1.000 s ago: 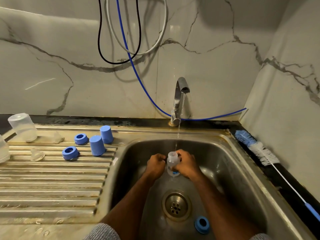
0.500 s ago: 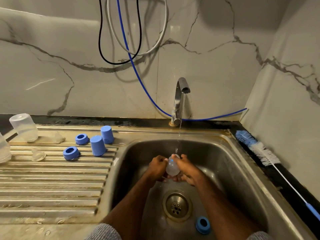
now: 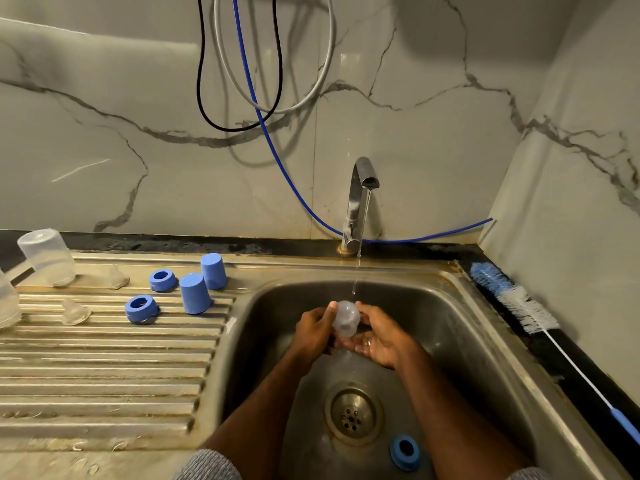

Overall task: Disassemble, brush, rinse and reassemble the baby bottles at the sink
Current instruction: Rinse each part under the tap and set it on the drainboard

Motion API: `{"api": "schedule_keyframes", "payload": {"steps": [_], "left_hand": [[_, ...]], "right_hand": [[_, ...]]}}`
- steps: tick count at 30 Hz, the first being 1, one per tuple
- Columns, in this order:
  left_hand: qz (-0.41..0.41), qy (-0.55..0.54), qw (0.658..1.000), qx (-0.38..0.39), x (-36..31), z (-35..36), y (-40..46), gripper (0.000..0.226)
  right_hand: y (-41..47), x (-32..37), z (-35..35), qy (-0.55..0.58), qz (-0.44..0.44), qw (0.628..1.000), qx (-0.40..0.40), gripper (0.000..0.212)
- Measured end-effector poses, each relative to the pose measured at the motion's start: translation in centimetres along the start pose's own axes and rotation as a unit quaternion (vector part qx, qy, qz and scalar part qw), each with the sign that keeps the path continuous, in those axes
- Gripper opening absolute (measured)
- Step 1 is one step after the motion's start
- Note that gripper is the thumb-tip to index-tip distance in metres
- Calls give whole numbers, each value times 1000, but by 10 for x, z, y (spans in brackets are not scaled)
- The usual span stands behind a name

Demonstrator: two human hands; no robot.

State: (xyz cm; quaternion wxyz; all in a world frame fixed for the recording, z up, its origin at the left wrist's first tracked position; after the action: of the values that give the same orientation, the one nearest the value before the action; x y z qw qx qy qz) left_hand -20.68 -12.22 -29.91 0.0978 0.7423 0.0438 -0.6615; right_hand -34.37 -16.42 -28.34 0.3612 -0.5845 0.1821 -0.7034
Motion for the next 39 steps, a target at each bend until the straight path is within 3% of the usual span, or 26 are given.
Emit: {"api": "schedule_keyframes", "payload": {"steps": [3,7,13,16,21,24,27,35,39], "left_hand": [[2,-26,1000,-16,-2,-2,2,52],[5,-16,1000,23,2,2,4,30],[-18,-15,998,57,-1,7,0,28],[-35,-27,998,53,-2,6,-1,30],[-71,-44,996,18,-4,5,-4,42],[-96,-52,994,12,-6,3,-7,52],[-106,-52,993,17,-5,2,-8,51],[-119,39,991,56,0,-2,-8,30],[-87,75,991,71,4,-2,-5,31]], "right_hand": [[-1,-3,0,15,23,1000,-1,51],[1,-6,1,0,45,999,-19,64],[9,-6,-4,-61,24,995,-68,80],[8,-5,-2,-97,-4,992,-81,75],[2,1,5,-157,-84,976,-124,47],[2,4,10,-160,-126,973,-105,35],[-1,3,12,-145,-106,981,-78,28],[-1,-2,9,-224,-76,969,-72,36],[4,-4,7,-224,-90,966,-90,61]]}}
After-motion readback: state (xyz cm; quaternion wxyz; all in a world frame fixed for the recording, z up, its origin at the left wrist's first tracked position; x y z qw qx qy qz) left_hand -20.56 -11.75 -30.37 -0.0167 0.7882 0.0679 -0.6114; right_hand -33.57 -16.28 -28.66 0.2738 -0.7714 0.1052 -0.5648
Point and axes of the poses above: each hand's wrist, its own y-axis towards the middle knuckle, its own z-axis out of the palm, x = y × z, the point moved 3 cm from there along y, towards the middle knuckle, and after that the axes turned 10 degrees about z, right-handed, at the moved point
